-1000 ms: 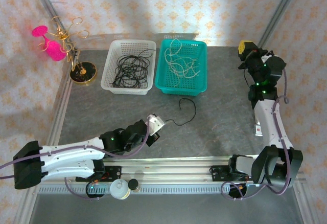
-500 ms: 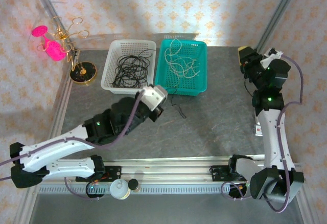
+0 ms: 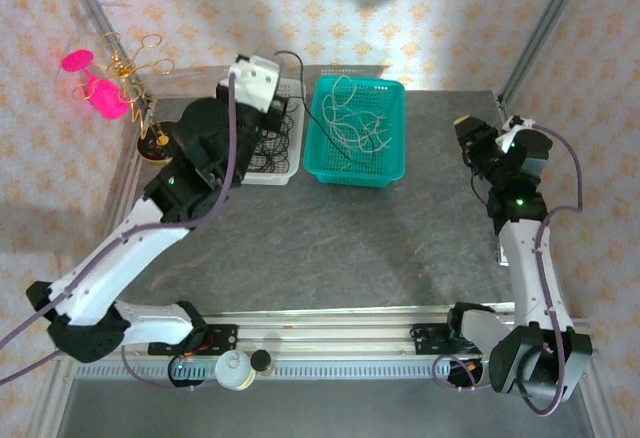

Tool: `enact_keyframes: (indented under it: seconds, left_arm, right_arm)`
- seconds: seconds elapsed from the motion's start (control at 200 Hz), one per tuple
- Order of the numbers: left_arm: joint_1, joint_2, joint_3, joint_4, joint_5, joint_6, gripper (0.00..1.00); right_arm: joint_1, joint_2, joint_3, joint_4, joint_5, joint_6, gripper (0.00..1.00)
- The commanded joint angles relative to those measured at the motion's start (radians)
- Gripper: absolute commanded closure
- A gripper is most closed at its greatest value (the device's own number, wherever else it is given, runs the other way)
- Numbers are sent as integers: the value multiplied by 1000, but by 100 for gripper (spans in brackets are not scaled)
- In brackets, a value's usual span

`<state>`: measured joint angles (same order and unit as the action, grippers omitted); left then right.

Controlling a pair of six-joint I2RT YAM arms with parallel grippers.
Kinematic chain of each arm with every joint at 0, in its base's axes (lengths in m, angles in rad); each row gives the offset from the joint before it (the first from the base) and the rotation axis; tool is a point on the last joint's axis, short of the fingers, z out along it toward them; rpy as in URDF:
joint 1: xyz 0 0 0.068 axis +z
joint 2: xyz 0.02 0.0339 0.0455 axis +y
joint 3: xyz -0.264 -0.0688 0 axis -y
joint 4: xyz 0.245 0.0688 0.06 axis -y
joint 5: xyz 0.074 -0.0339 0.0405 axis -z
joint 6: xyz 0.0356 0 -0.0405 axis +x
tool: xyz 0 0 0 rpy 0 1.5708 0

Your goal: Untangle the cables

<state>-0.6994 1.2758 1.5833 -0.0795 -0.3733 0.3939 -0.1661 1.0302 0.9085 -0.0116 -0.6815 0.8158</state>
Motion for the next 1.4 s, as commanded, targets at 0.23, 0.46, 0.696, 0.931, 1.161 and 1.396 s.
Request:
enact_keyframes:
  seconds: [0.23,0.46,0.696,0.931,1.161,1.396]
  left_arm:
    - [363,240,178,4,188,-99,100]
    - [498,354,92,67,335,-202,100]
    - [523,426,-43,130,346,-276,100]
    - [523,466,-223,223,346,-357,100]
    - [523,470,-314,143,323,-426,53]
    - [522,275,-520,191,359,-484,12]
  right_arm:
    - [4,-69,-38,-185,149,-289,62]
    - [4,-100,-147,-152,316,-343,61]
    - [4,-139,-300,-34,469,-355,60]
    - [6,-203,-506,188,573,-507,59]
    - [27,-188,-750,635,600,-653,56]
    - [52,-35,-804,912,624,-722,51]
